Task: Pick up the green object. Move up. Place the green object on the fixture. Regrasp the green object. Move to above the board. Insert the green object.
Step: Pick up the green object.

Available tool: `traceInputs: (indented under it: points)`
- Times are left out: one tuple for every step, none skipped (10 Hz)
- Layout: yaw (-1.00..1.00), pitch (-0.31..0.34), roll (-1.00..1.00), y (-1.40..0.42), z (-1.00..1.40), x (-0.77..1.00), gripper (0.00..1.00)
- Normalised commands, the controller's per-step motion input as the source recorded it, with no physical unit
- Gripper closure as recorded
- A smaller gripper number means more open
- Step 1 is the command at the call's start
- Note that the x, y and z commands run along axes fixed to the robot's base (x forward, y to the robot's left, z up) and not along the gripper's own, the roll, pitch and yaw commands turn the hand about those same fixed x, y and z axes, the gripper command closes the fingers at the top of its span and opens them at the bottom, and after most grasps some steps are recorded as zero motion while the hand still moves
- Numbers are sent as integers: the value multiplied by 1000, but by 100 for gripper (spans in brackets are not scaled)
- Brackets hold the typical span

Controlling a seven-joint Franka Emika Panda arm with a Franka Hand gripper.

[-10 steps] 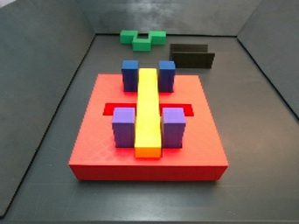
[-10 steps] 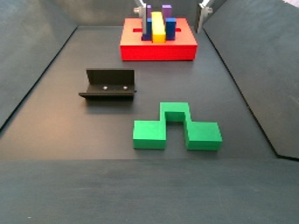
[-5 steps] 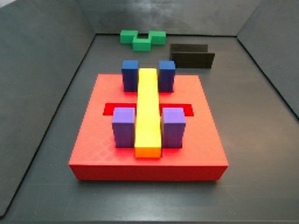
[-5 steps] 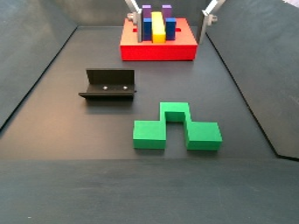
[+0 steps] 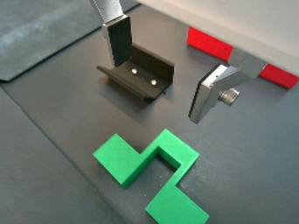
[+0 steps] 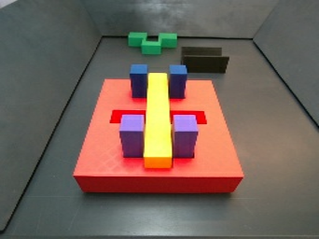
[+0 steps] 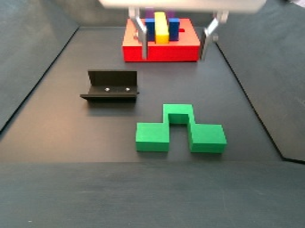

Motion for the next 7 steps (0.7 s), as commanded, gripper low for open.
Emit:
traceInputs:
  points:
    - [0, -281, 0, -3, -583, -74, 0]
    - [0, -290, 0, 0, -569, -20, 0]
    - [0, -290, 0, 0, -531, 0, 0]
    - [0, -289, 0, 0, -486, 0, 0]
    - [0, -297, -11, 0, -437, 0, 0]
    - [0, -309, -41, 0, -383, 0, 0]
    - [31, -307, -90, 0, -274, 0, 0]
